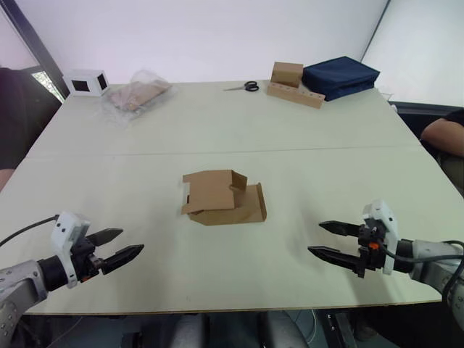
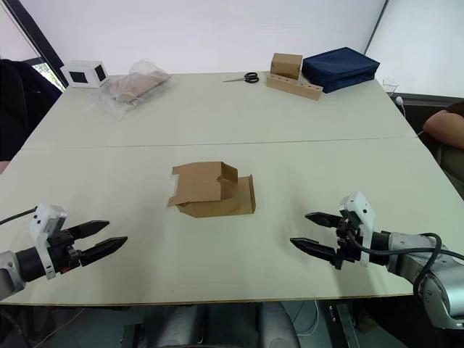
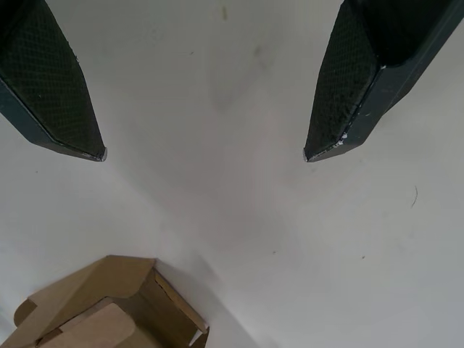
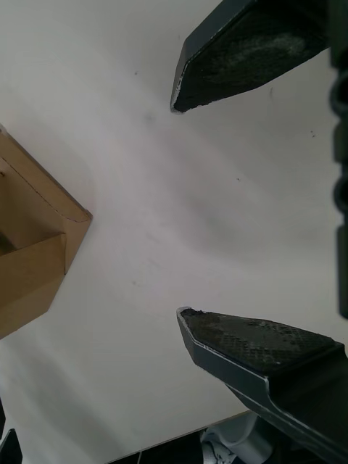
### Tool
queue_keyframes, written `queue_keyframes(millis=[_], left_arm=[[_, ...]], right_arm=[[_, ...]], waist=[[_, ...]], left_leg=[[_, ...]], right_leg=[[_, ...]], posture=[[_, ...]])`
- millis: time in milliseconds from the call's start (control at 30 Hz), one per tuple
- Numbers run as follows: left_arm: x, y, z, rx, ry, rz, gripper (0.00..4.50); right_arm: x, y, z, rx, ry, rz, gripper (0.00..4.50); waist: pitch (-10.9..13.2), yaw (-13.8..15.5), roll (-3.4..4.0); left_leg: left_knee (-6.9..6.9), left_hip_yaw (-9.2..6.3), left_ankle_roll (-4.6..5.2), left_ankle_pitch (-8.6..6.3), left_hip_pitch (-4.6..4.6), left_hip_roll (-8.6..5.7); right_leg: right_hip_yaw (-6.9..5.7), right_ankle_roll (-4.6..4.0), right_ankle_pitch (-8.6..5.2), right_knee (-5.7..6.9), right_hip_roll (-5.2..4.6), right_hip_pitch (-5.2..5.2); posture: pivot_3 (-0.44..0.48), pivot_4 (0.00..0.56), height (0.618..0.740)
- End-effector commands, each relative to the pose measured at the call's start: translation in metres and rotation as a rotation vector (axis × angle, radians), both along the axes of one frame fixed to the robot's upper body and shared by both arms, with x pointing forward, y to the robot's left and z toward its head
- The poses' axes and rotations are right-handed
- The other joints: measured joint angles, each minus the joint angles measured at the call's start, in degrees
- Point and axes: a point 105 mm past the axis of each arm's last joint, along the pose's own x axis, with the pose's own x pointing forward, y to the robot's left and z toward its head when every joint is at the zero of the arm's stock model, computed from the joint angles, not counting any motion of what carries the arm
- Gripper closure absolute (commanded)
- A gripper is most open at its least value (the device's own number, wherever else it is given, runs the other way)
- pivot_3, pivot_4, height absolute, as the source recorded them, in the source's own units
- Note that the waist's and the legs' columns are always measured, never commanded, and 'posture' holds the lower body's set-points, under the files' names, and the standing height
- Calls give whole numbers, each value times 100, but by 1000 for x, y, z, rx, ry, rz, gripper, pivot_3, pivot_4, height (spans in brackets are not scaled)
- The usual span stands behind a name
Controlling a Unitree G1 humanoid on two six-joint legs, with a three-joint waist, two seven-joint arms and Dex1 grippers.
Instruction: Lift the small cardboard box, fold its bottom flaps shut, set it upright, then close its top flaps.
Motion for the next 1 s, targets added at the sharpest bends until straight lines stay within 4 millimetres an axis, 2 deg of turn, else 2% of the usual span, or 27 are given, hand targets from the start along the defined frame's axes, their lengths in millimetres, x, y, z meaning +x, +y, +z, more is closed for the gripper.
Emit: queue_keyframes(millis=[33,600,767,867,1000], left_arm=[[3,3,9,4,-38,5,29],[6,5,8,-10,-21,12,29],[17,6,11,91,-53,44,29],[26,1,23,82,-88,48,29],[32,2,21,97,42,24,29]], right_arm=[[0,3,4,8,-29,10,0],[4,4,11,7,-56,-10,0],[11,1,14,-12,-46,-31,0],[13,-5,13,-58,12,-68,0],[22,-6,25,-77,-89,-102,0]], waist=[[0,0,0],[0,-1,0],[0,4,0],[0,13,0],[1,-1,-2]], left_leg=[[0,0,0,0,0,0],[0,0,0,0,0,0],[1,0,0,0,0,0],[2,0,0,0,0,0],[2,-4,0,0,-2,0]], right_leg=[[0,0,0,0,0,0],[0,0,0,1,0,0],[0,0,0,1,0,0],[0,0,0,3,0,0],[-2,0,0,2,2,-1]], posture=[[0,150,740],[0,150,740],[0,150,740],[0,150,740],[0,150,740]])
